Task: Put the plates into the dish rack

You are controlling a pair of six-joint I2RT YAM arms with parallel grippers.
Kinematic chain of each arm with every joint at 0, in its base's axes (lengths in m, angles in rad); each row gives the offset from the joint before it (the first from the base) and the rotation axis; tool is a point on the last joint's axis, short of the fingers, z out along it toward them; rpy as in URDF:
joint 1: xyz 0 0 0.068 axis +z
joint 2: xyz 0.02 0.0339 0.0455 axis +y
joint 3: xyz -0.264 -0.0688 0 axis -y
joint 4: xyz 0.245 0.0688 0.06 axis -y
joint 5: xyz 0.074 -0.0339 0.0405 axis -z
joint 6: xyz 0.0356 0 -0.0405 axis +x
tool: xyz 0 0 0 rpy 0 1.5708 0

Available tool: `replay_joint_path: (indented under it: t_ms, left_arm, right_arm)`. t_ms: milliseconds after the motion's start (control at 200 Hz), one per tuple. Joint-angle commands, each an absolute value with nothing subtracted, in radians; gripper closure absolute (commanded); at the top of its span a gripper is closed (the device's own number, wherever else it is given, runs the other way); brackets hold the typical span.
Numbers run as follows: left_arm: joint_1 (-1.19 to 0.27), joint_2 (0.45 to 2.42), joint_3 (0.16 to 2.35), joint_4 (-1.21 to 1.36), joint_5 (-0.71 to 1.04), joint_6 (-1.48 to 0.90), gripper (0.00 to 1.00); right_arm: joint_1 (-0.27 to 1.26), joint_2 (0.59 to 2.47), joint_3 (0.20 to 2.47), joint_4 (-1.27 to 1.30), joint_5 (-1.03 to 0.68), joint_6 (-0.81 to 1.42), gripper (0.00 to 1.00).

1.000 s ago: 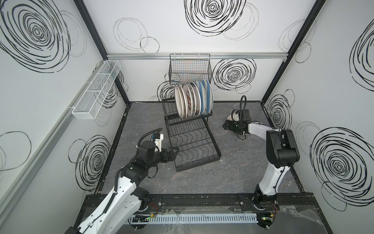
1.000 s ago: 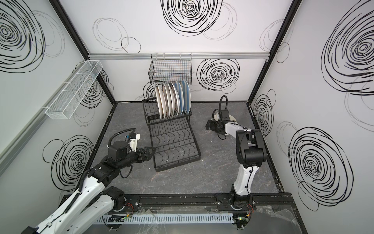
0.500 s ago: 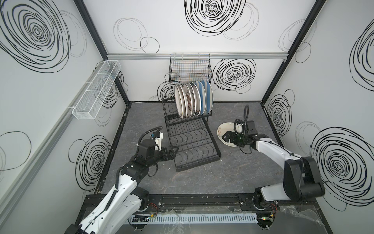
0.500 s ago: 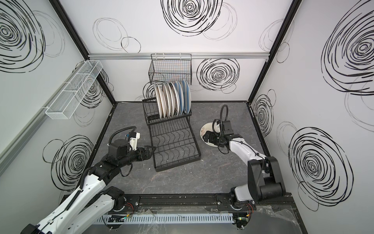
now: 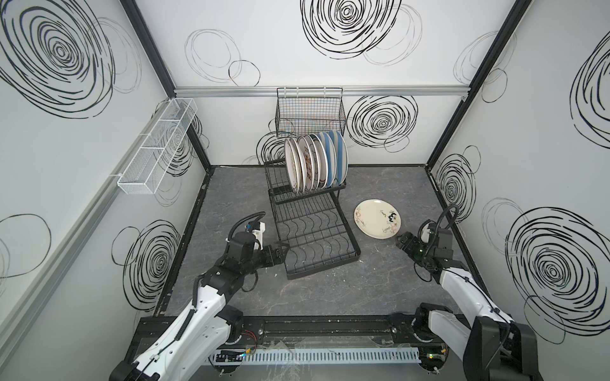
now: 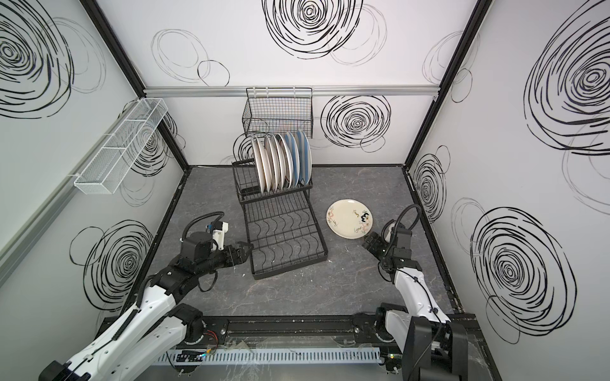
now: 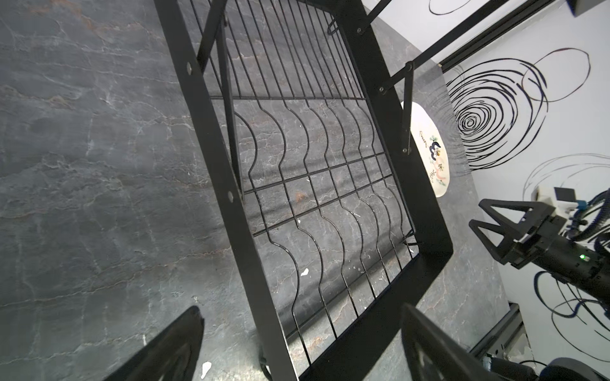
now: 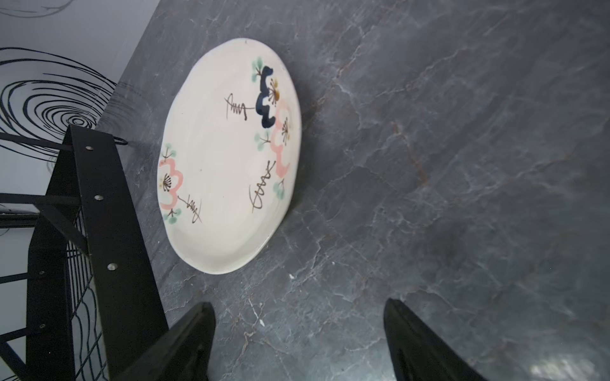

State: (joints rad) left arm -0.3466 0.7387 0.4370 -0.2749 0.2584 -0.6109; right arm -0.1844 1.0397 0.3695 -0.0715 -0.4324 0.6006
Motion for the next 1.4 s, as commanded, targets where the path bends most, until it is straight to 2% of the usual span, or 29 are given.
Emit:
replay_joint_path:
  t_ms: [0,210,450,660,1031,1166,1396]
  left_arm:
    - [-0.376,0.732,0.411,-0.208,0.234,-0.652,0.04]
    - [-0.437,0.734,0.358,-0.164,0.187,-0.695,0.04]
    - [-0.451,0.729,0.319,-0.152,0.180,-0.711,0.04]
    - [-0.483,0.729,0.275,-0.121,0.170,-0.751,0.04]
    - [-0.570,0.747,0.237,-0.019,0.175,-0.732,0.04]
    - [-0.599,0.745,0.233,-0.008,0.161,-0.725,0.04]
    - [-0.644,0.757,0.236,0.006,0.143,-0.702,0.04]
  right_arm:
    - [-0.205,1.139,0.396,0.034,-0.521,0.620,0.19]
    - [-0.212,1.375,0.487,0.067,-0.615,0.577,0.23]
    - [-0.220,1.473,0.525,0.122,-0.597,0.592,0.24]
    - [-0.225,1.551,0.515,0.198,-0.605,0.610,0.30]
    - [-0.239,1.663,0.516,0.262,-0.638,0.625,0.59]
    - [-0.242,1.682,0.523,0.269,-0.639,0.624,0.72]
    - [-0.269,1.677,0.530,0.259,-0.660,0.622,0.90]
